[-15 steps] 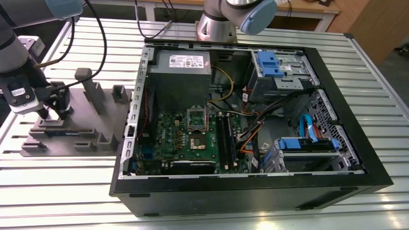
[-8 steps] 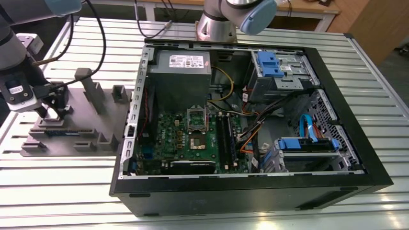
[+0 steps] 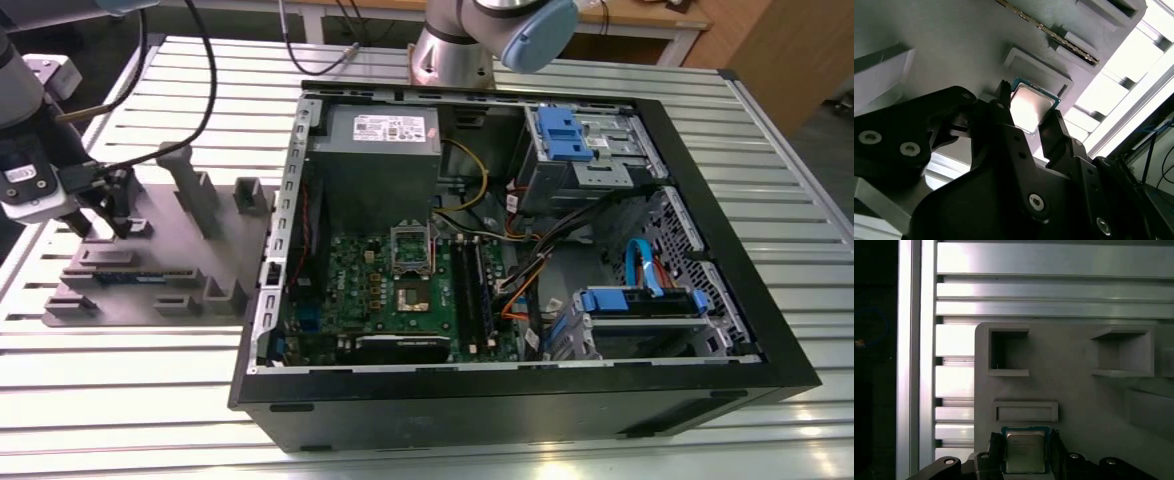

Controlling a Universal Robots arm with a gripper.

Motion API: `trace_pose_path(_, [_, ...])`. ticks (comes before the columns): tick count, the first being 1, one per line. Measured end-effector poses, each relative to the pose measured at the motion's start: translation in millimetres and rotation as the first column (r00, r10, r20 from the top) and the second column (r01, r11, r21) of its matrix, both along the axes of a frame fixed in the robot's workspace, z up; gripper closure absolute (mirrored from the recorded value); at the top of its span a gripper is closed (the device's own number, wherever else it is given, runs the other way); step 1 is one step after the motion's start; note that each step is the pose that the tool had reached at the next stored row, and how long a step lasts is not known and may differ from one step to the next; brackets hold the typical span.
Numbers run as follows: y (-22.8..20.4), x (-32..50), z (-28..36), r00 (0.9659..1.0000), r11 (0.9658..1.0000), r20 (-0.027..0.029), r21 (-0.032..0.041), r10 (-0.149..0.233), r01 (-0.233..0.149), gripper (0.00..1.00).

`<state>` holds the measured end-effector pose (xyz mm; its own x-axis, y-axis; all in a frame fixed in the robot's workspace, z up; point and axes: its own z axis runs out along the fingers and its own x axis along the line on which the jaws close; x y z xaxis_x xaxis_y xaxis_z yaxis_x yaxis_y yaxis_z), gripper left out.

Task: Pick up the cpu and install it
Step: 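Pick up the cpu and move it towards the insertion slot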

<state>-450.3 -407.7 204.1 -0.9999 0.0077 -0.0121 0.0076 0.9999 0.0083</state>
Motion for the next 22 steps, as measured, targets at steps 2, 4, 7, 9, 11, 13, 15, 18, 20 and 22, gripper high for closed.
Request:
trace_pose_path(2, [0.0, 0.0, 4.2, 1.0, 1.0, 0.0, 0.0, 0.0, 0.0, 0.53])
trace_pose_path(4, [0.0, 0.0, 7.6, 1.0, 1.0, 0.0, 0.0, 0.0, 0.0, 0.53])
trace_pose_path(7, [0.0, 0.0, 7.9, 1.0, 1.0, 0.0002, 0.0002, 0.0, 0.0, 0.53])
trace_pose_path(9, [0.0, 0.0, 8.0, 1.0, 1.0, -0.0001, 0.0001, 0.0, 0.0, 0.53])
trace_pose_path(11, [0.0, 0.0, 8.1, 1.0, 1.0, -0.0003, 0.0, 0.0, 0.0, 0.53])
trace_pose_path(13, [0.0, 0.0, 9.3, 1.0, 1.0, -0.0007, -0.0002, 0.0, 0.0, 0.53])
trace_pose_path(15, [0.0, 0.0, 10.3, 1.0, 1.0, -0.0002, 0.0001, 0.0, 0.0, 0.53])
trace_pose_path(18, [0.0, 0.0, 12.0, 1.0, 1.0, -0.0002, 0.0001, 0.0, 0.0, 0.53])
trace_pose_path(20, [0.0, 0.0, 13.2, 1.0, 1.0, -0.0002, 0.0001, 0.0, 0.0, 0.53])
trace_pose_path(22, [0.0, 0.1, 13.5, 1.0, 1.0, 0.0, 0.0002, 0.0, 0.0, 0.53])
